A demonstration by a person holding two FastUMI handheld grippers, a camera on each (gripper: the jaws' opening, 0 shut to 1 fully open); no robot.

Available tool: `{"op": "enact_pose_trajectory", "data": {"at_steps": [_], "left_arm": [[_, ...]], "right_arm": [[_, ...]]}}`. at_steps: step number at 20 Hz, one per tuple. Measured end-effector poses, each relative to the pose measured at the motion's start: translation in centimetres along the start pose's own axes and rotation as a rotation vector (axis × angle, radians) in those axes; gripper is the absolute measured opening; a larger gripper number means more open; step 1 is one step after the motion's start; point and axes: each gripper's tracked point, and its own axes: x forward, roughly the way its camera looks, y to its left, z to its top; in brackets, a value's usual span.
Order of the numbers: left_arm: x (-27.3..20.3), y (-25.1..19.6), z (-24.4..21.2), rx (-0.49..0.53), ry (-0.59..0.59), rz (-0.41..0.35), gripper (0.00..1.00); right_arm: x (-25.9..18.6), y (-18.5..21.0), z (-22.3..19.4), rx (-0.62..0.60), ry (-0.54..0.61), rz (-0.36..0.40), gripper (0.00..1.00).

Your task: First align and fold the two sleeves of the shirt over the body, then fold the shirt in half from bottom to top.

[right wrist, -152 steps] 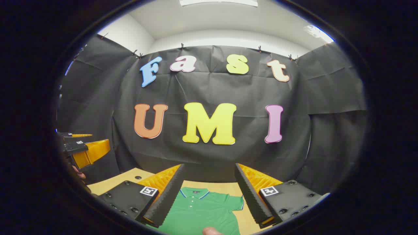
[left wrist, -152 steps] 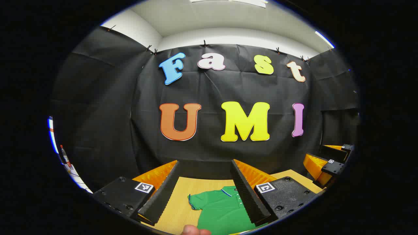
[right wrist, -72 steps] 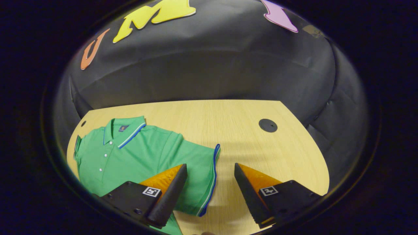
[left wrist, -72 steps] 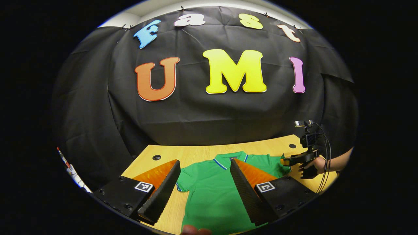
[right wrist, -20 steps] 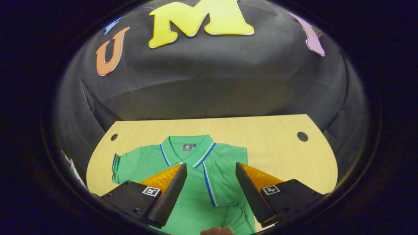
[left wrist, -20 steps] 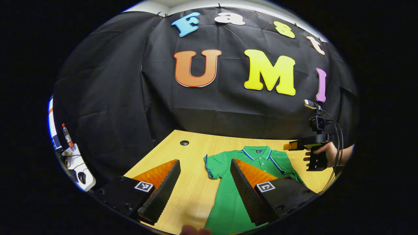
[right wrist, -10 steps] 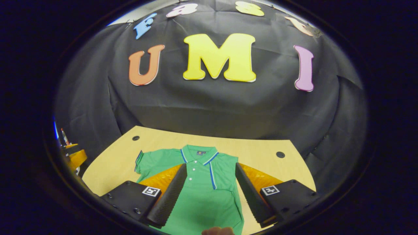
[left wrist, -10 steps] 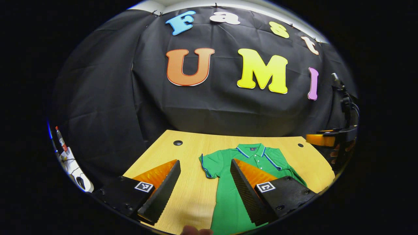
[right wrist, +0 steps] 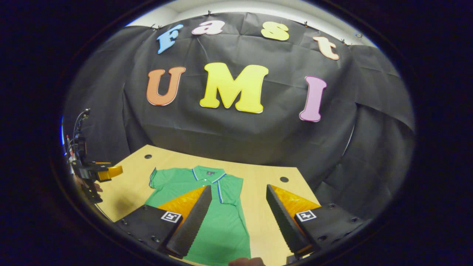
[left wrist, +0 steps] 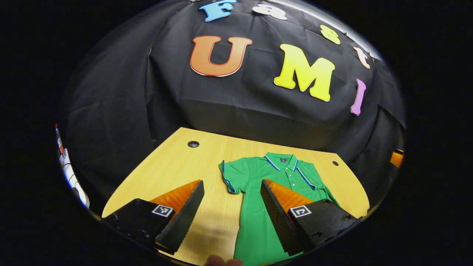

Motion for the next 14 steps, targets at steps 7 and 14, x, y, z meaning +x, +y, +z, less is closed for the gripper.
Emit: {"op": "enact_pose_trajectory", "data": {"at_steps": [7,14], "left_arm": [[2.4,0.2,-1.8,0.014,0.092,-0.004,0.99],[4.3,1.2,-3.4,0.045,0.182,0.011,0.98]], "right_arm": [[-2.0,-1.9,-1.0,0.000,0.009,-0.046,0.95],[-1.0,-3.1,-2.7,0.003,0.074,-0.043,0.92]]}}
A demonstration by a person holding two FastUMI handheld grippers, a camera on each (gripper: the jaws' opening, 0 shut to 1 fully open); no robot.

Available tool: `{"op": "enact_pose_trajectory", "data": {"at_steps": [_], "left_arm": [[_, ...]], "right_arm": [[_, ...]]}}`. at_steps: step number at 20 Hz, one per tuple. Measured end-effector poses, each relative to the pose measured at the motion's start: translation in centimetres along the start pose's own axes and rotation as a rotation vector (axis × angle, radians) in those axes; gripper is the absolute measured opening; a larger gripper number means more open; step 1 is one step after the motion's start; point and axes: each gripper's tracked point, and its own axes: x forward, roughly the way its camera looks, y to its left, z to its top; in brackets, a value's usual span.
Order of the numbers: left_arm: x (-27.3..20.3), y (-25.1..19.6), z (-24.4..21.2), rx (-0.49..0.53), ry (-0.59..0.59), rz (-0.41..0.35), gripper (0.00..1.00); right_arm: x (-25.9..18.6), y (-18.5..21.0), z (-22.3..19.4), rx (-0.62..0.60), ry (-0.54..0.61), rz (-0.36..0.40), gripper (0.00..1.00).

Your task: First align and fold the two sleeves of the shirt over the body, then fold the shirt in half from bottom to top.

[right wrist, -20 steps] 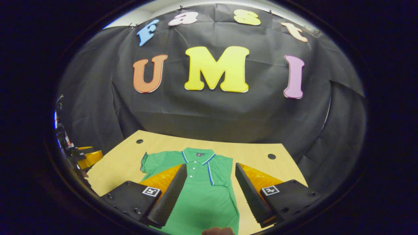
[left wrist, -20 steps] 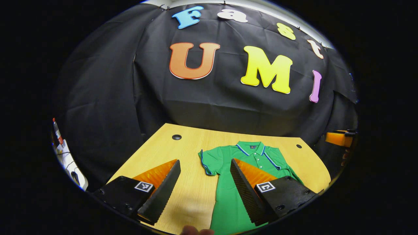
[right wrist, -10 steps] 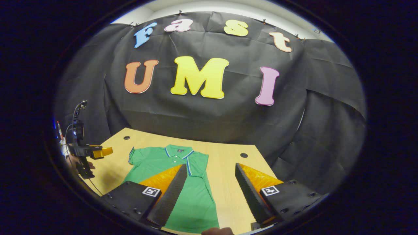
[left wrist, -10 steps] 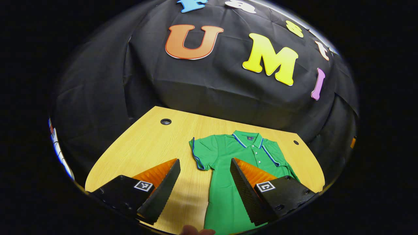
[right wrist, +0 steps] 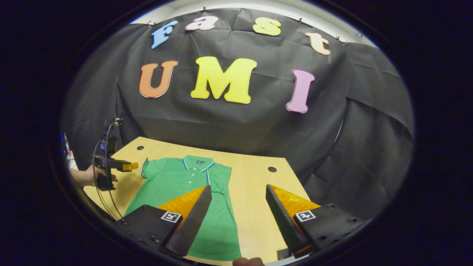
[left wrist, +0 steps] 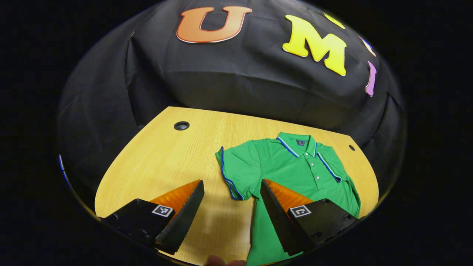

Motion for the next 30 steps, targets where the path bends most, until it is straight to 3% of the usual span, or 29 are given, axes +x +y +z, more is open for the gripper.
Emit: {"op": "enact_pose_trajectory", "data": {"at_steps": [6,11,12,13,16,18,19,22,24,28,29,30], "left_arm": [[2.0,0.5,-0.5,-0.063,0.053,0.029,0.98],[3.3,0.8,-0.6,-0.058,0.086,0.033,0.94],[3.6,0.8,-0.6,-0.055,0.090,0.032,1.00],[3.9,0.7,-0.8,-0.053,0.101,0.028,0.89],[4.3,1.0,-1.3,-0.017,0.138,0.037,0.77],[4.5,1.4,-1.1,0.005,0.143,0.049,0.72],[4.6,1.2,-1.4,0.008,0.154,0.040,0.76],[4.4,1.8,-1.3,0.032,0.168,0.081,0.16],[4.5,1.4,-1.3,0.027,0.175,0.061,0.06],[4.0,1.1,-0.5,0.040,0.161,0.049,0.04],[3.9,1.0,-0.1,0.049,0.153,0.047,0.10],[3.8,0.8,0.4,0.055,0.140,0.044,0.03]], "right_arm": [[1.0,-1.5,-1.4,-0.006,0.046,-0.029,0.96],[2.0,-1.8,-2.9,0.000,0.092,-0.033,0.92],[2.2,-1.8,-2.9,0.000,0.098,-0.035,0.92],[2.3,-1.9,-2.9,-0.001,0.099,-0.035,0.93],[2.6,-2.1,-2.7,-0.003,0.095,-0.037,0.92],[2.8,-2.3,-2.6,0.005,0.095,-0.041,0.92],[2.9,-2.5,-2.7,0.011,0.097,-0.045,0.92],[2.9,-3.1,-3.1,0.026,0.106,-0.054,0.94],[2.9,-3.3,-3.1,0.035,0.105,-0.061,0.94],[2.8,-4.1,-3.5,0.045,0.098,-0.082,0.94],[2.7,-4.1,-3.6,0.054,0.096,-0.084,0.92],[2.7,-4.2,-3.7,0.066,0.095,-0.086,0.95]]}}
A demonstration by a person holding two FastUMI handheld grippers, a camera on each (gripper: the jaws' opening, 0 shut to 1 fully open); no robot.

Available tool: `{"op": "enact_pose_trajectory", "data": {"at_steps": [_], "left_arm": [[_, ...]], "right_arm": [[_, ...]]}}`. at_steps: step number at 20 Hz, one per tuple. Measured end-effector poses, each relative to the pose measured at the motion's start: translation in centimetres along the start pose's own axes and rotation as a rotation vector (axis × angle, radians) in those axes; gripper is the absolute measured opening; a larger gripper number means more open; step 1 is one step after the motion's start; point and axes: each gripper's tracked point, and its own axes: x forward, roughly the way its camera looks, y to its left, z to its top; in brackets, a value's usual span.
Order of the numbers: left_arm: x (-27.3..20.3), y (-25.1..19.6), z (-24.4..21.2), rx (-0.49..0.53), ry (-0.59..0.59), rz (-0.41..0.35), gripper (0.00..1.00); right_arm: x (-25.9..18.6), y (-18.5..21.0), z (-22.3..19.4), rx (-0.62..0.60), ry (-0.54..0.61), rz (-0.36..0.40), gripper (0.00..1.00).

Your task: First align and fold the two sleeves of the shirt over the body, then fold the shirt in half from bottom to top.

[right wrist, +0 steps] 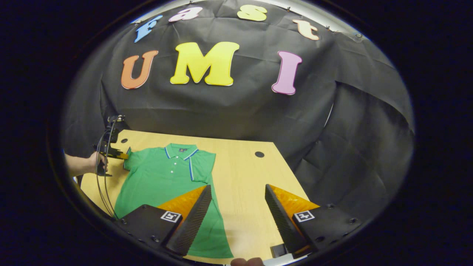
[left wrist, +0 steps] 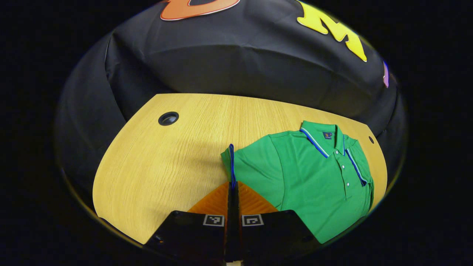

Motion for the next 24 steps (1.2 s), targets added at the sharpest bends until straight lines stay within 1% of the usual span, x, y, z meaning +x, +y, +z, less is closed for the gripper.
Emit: {"op": "enact_pose_trajectory", "data": {"at_steps": [2,3,4,5,8,9,10,11,12,13,14,15,18,21,22,23,24], "left_arm": [[-0.3,-0.3,1.0,0.023,-0.031,0.005,0.03],[-0.4,-0.5,1.6,0.040,-0.049,0.005,0.03],[-0.6,-1.1,2.0,0.060,-0.061,-0.011,0.03],[-0.8,-1.7,2.4,0.083,-0.068,-0.026,0.04],[-1.2,-3.6,3.5,0.150,-0.092,-0.064,0.03],[-1.4,-4.2,4.0,0.164,-0.105,-0.076,0.03],[-1.3,-5.1,4.2,0.173,-0.106,-0.095,0.03],[-1.3,-6.1,3.9,0.184,-0.097,-0.110,0.03],[-1.2,-7.0,3.6,0.190,-0.085,-0.127,0.03],[-1.2,-8.0,3.3,0.192,-0.077,-0.142,0.03],[-1.0,-8.8,3.1,0.194,-0.072,-0.153,0.04],[-0.4,-10.0,2.8,0.200,-0.076,-0.166,0.03],[0.6,-13.0,1.8,0.227,-0.072,-0.169,0.04],[1.2,-14.2,0.5,0.243,-0.057,-0.169,0.06],[1.1,-14.6,0.4,0.244,-0.058,-0.177,0.09],[0.7,-14.9,0.3,0.238,-0.062,-0.184,0.17],[0.3,-14.9,0.3,0.235,-0.067,-0.177,0.39]], "right_arm": [[0.1,-0.3,-0.1,0.024,0.001,-0.001,0.93],[0.0,-0.5,-0.1,0.035,-0.003,-0.003,0.97],[-0.1,-0.7,-0.1,0.044,-0.006,-0.004,0.97],[-0.2,-1.0,-0.1,0.050,-0.007,-0.005,0.95],[-0.5,-1.5,0.2,0.066,-0.022,-0.009,0.95],[-0.7,-1.8,0.2,0.071,-0.029,-0.014,0.94],[-0.9,-2.1,0.3,0.076,-0.034,-0.018,0.95],[-1.0,-2.4,0.2,0.083,-0.038,-0.023,0.94],[-1.3,-2.7,0.1,0.090,-0.039,-0.027,0.95],[-1.5,-3.0,0.0,0.097,-0.041,-0.033,0.93],[-1.6,-3.5,-0.2,0.104,-0.041,-0.040,0.93],[-1.8,-3.9,-0.5,0.111,-0.040,-0.049,0.95],[-2.3,-5.2,-1.3,0.131,-0.024,-0.074,0.93],[-2.6,-5.8,-1.7,0.134,-0.022,-0.088,0.93],[-2.5,-5.8,-1.8,0.131,-0.019,-0.089,0.93],[-2.4,-5.7,-1.7,0.127,-0.019,-0.085,0.93],[-2.3,-5.5,-1.6,0.125,-0.018,-0.079,0.95]]}}
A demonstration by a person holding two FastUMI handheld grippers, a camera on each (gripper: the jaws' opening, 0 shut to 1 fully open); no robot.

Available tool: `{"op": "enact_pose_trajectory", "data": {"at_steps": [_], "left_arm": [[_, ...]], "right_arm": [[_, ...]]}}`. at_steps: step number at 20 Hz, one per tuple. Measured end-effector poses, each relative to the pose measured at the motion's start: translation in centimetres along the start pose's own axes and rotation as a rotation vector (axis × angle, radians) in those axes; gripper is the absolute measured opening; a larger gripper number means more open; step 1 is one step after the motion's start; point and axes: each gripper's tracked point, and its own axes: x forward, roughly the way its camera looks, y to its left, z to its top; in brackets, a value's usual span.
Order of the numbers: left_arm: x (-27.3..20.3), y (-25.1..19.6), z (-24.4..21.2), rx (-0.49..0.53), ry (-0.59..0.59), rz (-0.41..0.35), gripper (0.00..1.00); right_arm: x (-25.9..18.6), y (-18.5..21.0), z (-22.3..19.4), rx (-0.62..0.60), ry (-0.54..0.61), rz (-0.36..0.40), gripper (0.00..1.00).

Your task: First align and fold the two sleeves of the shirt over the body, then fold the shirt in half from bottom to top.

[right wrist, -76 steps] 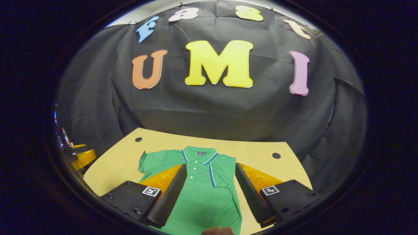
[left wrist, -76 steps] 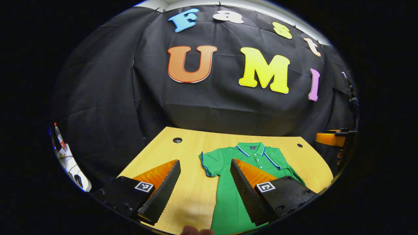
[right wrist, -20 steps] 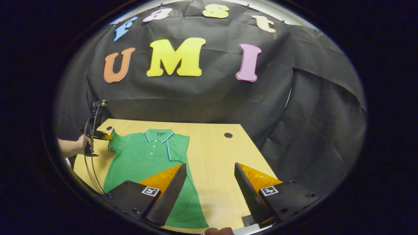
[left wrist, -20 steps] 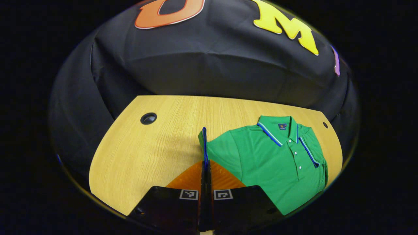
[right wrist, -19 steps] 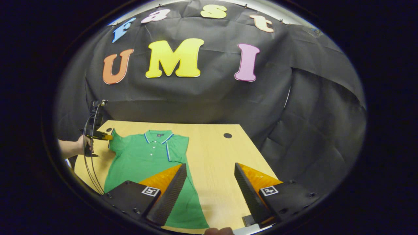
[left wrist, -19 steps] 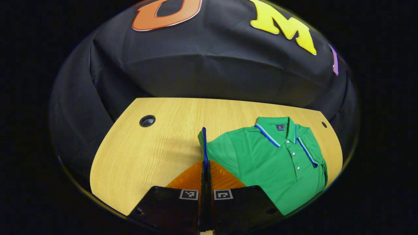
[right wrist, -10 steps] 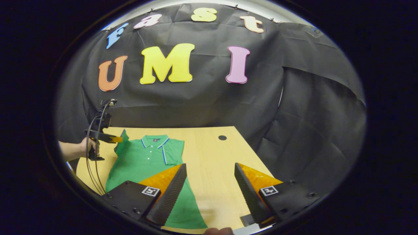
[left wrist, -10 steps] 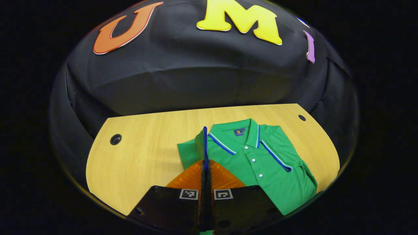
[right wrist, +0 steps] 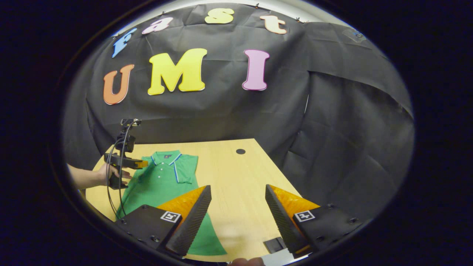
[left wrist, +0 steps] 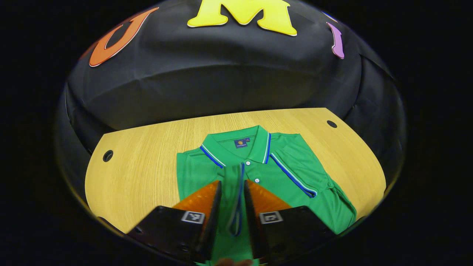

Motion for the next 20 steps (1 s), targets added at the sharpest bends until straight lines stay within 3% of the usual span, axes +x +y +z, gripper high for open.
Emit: {"op": "enact_pose_trajectory", "data": {"at_steps": [2,3,12,13,14,20], "left_arm": [[-1.4,0.5,0.0,-0.002,-0.011,0.022,0.84],[-1.6,0.4,-0.4,-0.012,-0.014,0.025,0.98],[-12.0,2.6,-3.2,-0.094,-0.060,0.058,0.98],[-13.3,2.7,-3.7,-0.095,-0.064,0.059,0.98],[-14.6,2.6,-4.2,-0.100,-0.067,0.049,0.98],[-21.5,2.6,-9.8,-0.108,-0.037,0.040,0.98]], "right_arm": [[0.3,0.9,0.0,-0.006,0.000,0.026,0.94],[0.5,1.5,0.0,-0.011,0.001,0.043,0.94],[1.2,8.8,-1.2,-0.111,0.012,0.252,0.94],[1.1,9.3,-1.5,-0.121,0.017,0.277,0.97],[1.1,9.8,-2.0,-0.130,0.024,0.296,0.94],[0.7,10.7,-5.2,-0.148,0.102,0.380,0.95]]}}
